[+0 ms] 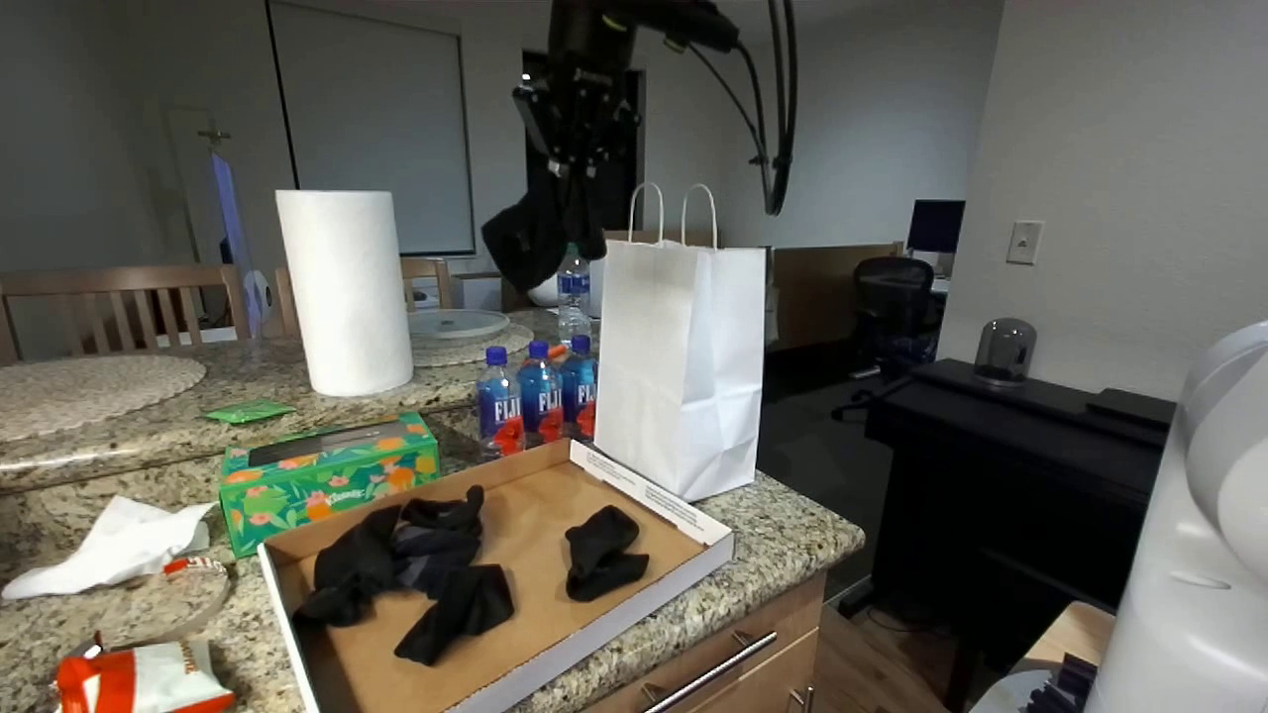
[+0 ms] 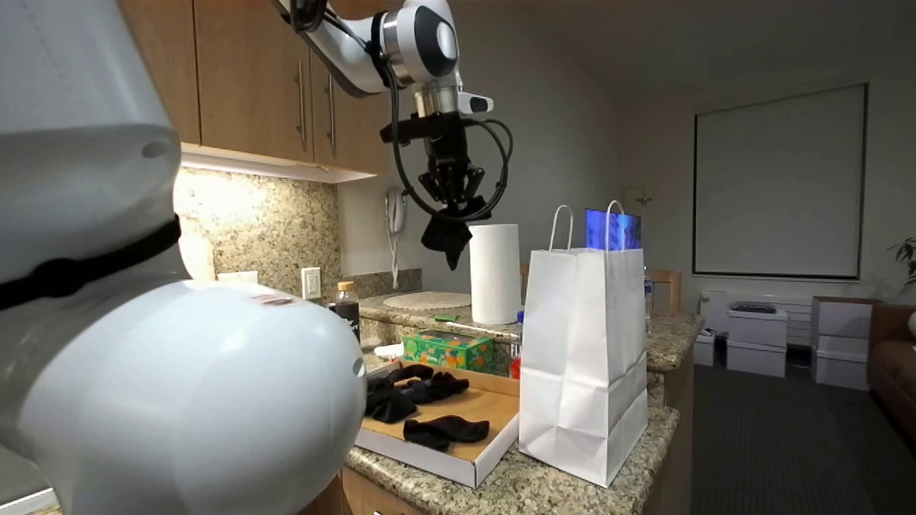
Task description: Place the black socks inside the white bag
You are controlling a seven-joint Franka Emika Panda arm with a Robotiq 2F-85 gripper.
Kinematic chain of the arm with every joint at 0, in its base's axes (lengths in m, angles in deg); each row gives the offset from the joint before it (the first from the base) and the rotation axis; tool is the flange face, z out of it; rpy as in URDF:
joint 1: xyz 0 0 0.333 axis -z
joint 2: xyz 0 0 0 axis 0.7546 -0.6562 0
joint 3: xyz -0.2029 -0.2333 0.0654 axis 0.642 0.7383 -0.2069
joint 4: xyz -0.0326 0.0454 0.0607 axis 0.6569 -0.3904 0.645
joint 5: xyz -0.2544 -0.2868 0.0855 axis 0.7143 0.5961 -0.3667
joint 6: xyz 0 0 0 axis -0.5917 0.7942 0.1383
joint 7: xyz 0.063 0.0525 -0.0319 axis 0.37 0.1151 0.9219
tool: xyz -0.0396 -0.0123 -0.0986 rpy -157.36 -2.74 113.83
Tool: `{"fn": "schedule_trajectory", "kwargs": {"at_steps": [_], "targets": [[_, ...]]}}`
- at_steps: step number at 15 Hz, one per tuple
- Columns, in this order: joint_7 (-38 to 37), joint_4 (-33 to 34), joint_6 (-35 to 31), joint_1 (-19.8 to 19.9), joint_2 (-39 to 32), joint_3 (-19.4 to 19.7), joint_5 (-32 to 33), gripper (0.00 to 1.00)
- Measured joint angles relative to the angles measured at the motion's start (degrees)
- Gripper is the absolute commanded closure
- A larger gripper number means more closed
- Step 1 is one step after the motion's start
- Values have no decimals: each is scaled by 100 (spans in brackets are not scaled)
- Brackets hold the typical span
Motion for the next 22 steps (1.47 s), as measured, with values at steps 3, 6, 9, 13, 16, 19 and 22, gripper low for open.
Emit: {"fn": "schedule_trajectory", "kwargs": {"at_steps": [3, 6, 9, 13, 16, 19, 22], "targets": [[2, 523, 775, 210, 10, 132, -3, 92], [1, 950, 1060, 458, 6, 306, -47, 92], [-9, 1230, 1062, 712, -8, 523, -231, 92], [-29, 1345, 1061, 1021, -31, 867, -590, 92], [-33, 1331, 1061, 1230, -77, 1124, -854, 92], [-34, 1262, 1061, 1397, -127, 1356, -1090, 92], [-34, 1170, 1061, 1507, -177, 1499, -1250, 92]]}}
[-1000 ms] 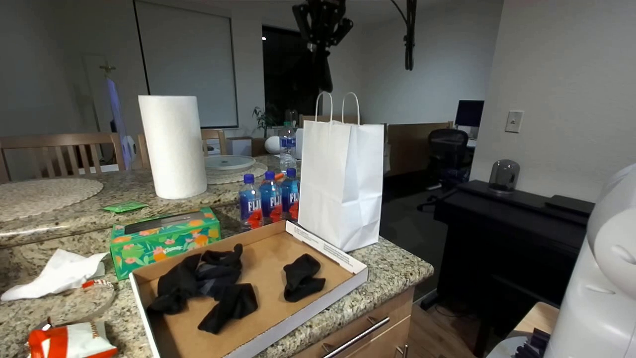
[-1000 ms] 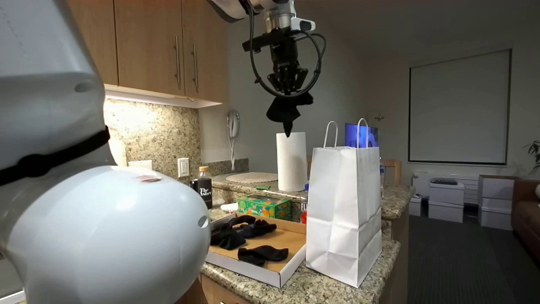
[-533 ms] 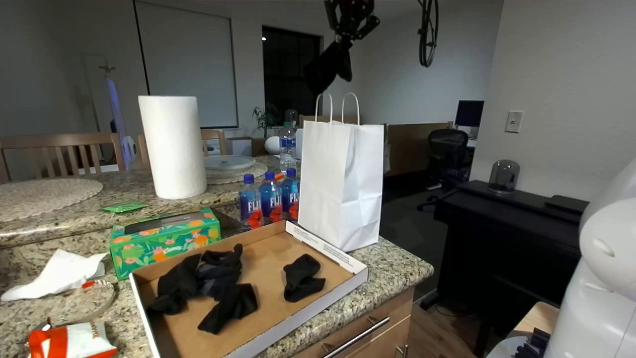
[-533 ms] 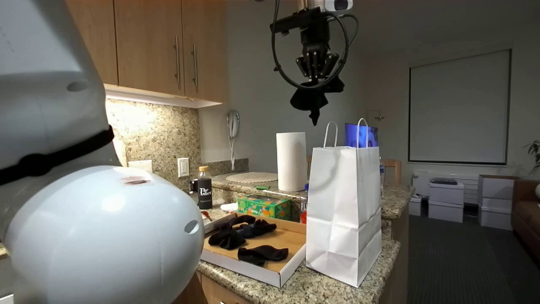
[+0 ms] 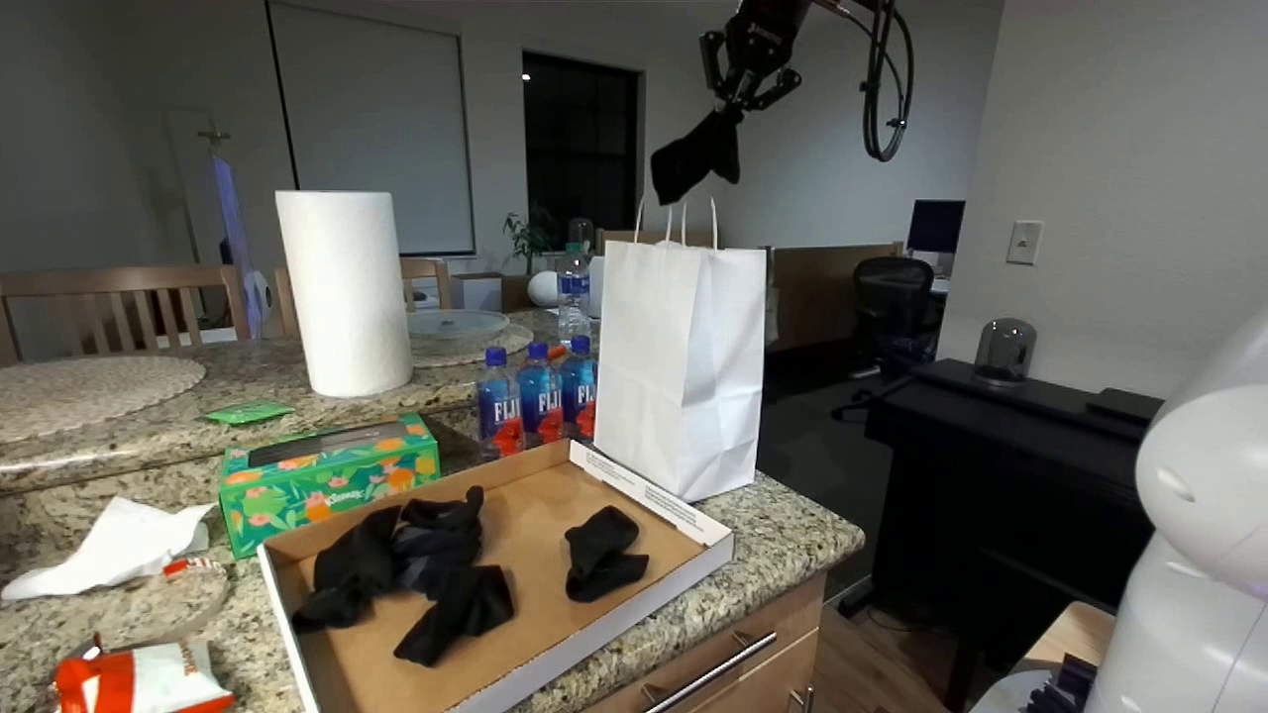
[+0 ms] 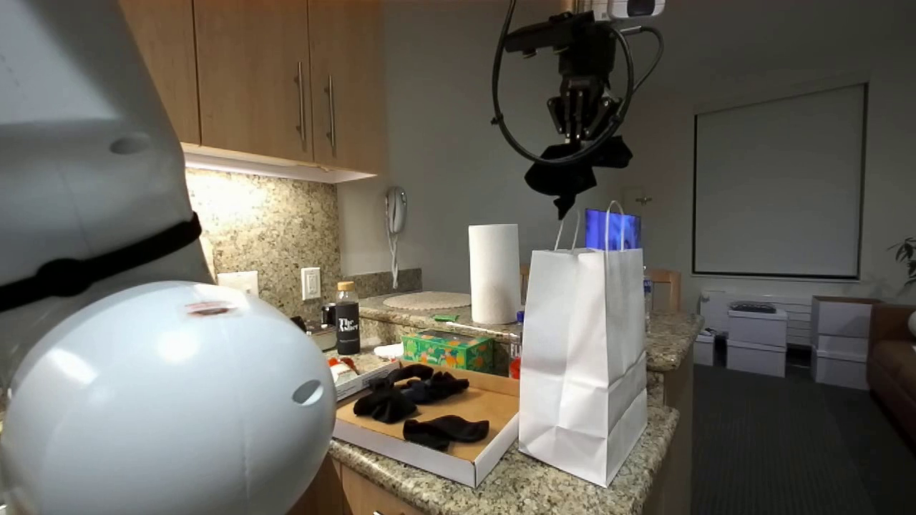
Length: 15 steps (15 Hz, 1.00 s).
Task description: Place the black socks inside the white bag
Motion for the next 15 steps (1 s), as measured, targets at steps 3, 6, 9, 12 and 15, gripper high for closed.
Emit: {"fn": "schedule_trajectory", "kwargs": {"at_steps": [3, 6, 9, 12, 15], "targets": [[0, -48, -11, 44, -45, 53, -118, 92], [0, -33, -46, 57, 6, 144, -403, 92], [0, -15, -61, 113, 143, 238, -682, 92], [0, -14, -62, 142, 240, 288, -786, 92], [0, -24, -62, 150, 215, 282, -798, 92]]}}
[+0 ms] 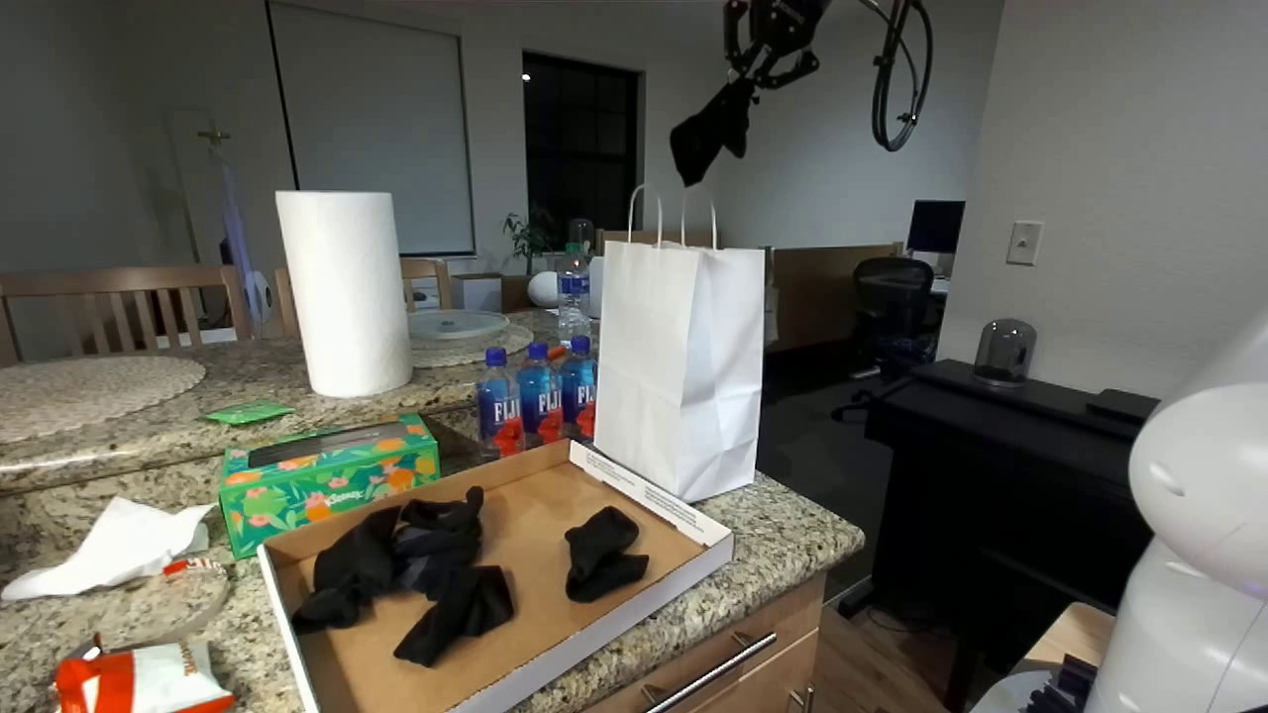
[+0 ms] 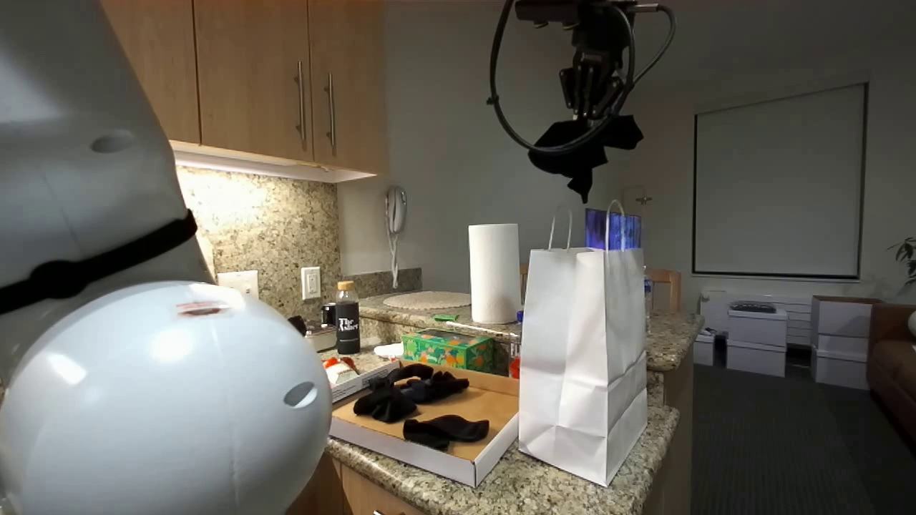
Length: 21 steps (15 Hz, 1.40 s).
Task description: Place the black socks inside the white bag
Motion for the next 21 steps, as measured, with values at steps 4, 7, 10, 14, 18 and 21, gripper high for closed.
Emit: {"fn": "schedule_trajectory", "kwargs": {"at_steps": [4, 7, 10, 14, 18, 21], "targets": [[0, -7, 0, -1, -189, -70, 0, 92], [0, -5, 0, -12, -392, -139, 0, 92], [0, -2, 0, -23, -584, -198, 0, 92], [0, 0, 0, -26, -751, -233, 0, 84], [-1, 1, 0, -25, -793, -227, 0, 47], [-3, 13, 0, -22, -793, -215, 0, 28]]}}
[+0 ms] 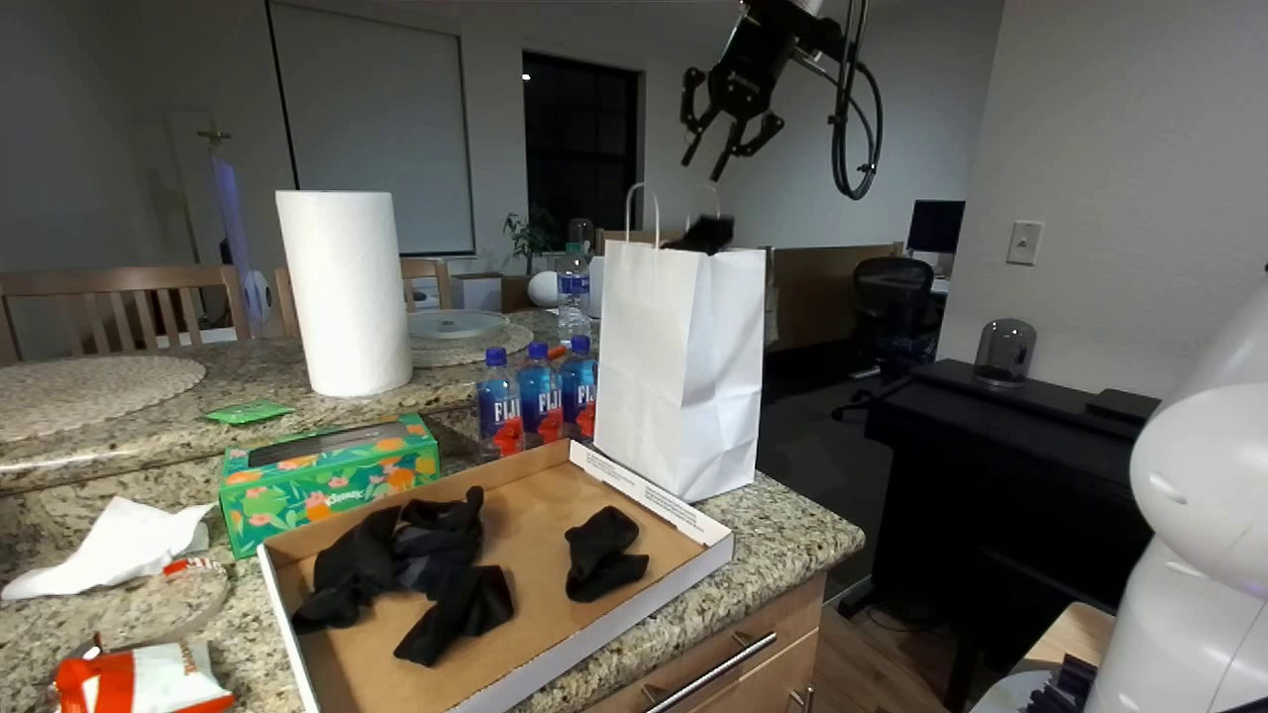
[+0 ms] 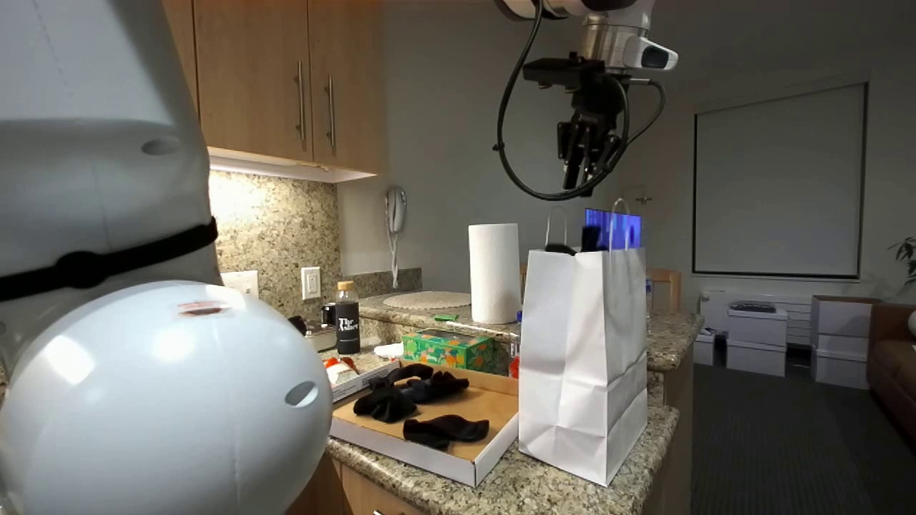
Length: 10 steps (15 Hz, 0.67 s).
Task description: Place the black socks inside the white bag
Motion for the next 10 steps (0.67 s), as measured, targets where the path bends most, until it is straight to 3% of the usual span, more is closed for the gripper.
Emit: {"fn": "schedule_trajectory", "kwargs": {"at_steps": [4, 10], "targets": [[-1, 20, 0, 6, 0, 6, 0, 3], [-1, 38, 0, -42, 23, -95, 0, 0]]}}
